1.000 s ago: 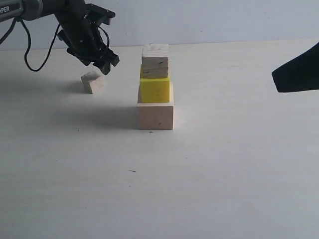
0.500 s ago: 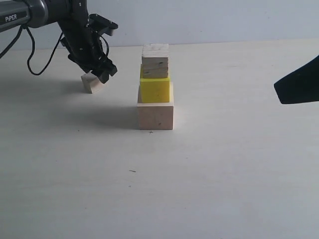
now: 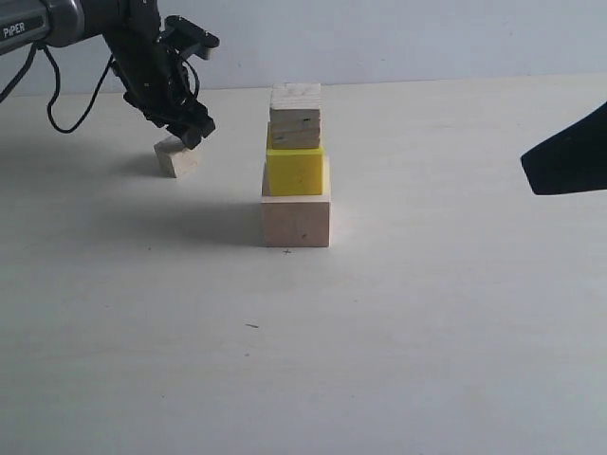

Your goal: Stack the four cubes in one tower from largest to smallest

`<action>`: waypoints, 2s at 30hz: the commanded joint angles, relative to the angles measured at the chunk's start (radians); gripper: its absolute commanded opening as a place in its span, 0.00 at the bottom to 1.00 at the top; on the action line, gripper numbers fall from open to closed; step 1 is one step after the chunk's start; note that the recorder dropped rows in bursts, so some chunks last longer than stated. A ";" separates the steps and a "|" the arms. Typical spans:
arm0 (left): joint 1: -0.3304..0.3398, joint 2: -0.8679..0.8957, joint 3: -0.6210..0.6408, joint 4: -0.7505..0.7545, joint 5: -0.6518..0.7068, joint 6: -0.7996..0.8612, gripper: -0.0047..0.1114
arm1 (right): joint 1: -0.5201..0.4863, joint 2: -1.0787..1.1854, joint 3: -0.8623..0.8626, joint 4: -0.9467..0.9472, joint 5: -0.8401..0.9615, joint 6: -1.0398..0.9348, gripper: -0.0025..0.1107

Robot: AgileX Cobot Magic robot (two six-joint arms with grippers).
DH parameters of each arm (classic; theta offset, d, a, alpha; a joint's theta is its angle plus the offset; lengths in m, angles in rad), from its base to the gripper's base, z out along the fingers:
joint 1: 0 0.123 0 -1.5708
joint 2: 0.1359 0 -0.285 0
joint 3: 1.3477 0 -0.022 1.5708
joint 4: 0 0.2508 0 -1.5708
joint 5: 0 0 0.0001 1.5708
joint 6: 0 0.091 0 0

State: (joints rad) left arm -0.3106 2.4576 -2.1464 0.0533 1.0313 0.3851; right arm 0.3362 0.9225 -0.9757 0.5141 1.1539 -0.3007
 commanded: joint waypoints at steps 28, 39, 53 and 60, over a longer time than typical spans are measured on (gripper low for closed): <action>0.011 0.045 -0.007 -0.002 0.093 0.017 0.04 | 0.001 0.002 0.003 0.006 -0.027 -0.007 0.02; 0.012 -0.058 0.052 -0.047 0.190 -0.154 0.04 | 0.001 0.000 0.003 -0.003 -0.026 -0.021 0.02; 0.012 -0.422 0.751 -0.120 -0.049 -0.256 0.04 | 0.001 -0.016 0.003 -0.003 -0.030 -0.033 0.02; 0.010 -0.461 0.856 -0.130 -0.086 -0.319 0.04 | 0.001 -0.016 0.003 -0.003 -0.031 -0.033 0.02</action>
State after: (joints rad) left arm -0.3019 2.0160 -1.3191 -0.0681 0.9819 0.0976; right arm 0.3362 0.9106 -0.9757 0.5141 1.1335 -0.3258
